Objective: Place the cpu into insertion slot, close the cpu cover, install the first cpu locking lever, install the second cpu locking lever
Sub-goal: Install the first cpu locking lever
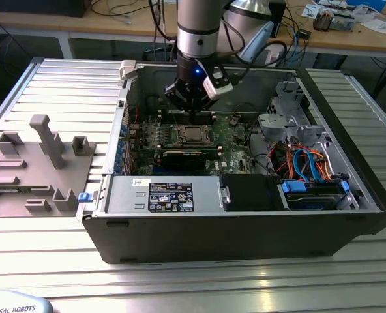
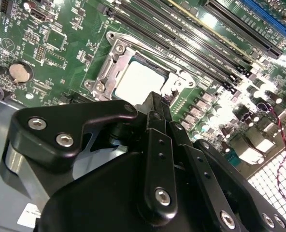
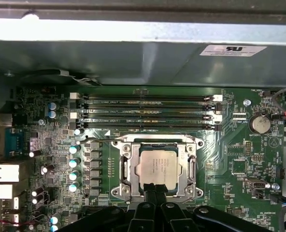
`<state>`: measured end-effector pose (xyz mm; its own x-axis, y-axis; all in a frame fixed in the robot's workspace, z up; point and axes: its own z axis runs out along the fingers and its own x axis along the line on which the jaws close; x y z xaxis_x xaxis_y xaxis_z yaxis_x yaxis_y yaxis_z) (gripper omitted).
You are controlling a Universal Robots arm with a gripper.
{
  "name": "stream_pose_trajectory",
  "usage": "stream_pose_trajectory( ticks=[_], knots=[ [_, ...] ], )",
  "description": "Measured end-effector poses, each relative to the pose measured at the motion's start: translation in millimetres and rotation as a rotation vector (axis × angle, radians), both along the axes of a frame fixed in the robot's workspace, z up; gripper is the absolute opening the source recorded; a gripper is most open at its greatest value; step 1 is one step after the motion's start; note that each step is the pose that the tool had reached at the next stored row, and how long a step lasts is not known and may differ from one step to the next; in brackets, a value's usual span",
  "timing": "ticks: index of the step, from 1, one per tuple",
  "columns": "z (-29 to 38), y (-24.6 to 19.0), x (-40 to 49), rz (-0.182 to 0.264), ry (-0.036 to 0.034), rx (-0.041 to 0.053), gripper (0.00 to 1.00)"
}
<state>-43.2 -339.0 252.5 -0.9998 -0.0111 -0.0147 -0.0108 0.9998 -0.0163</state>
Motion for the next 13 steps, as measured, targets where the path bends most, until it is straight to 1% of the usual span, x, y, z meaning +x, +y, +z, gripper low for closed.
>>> stream_pose_trajectory(
  ticks=[13],
  knots=[
    [0.0,0.2,-13.0,0.000,-0.0005,0.0000,0.11]
  ],
)
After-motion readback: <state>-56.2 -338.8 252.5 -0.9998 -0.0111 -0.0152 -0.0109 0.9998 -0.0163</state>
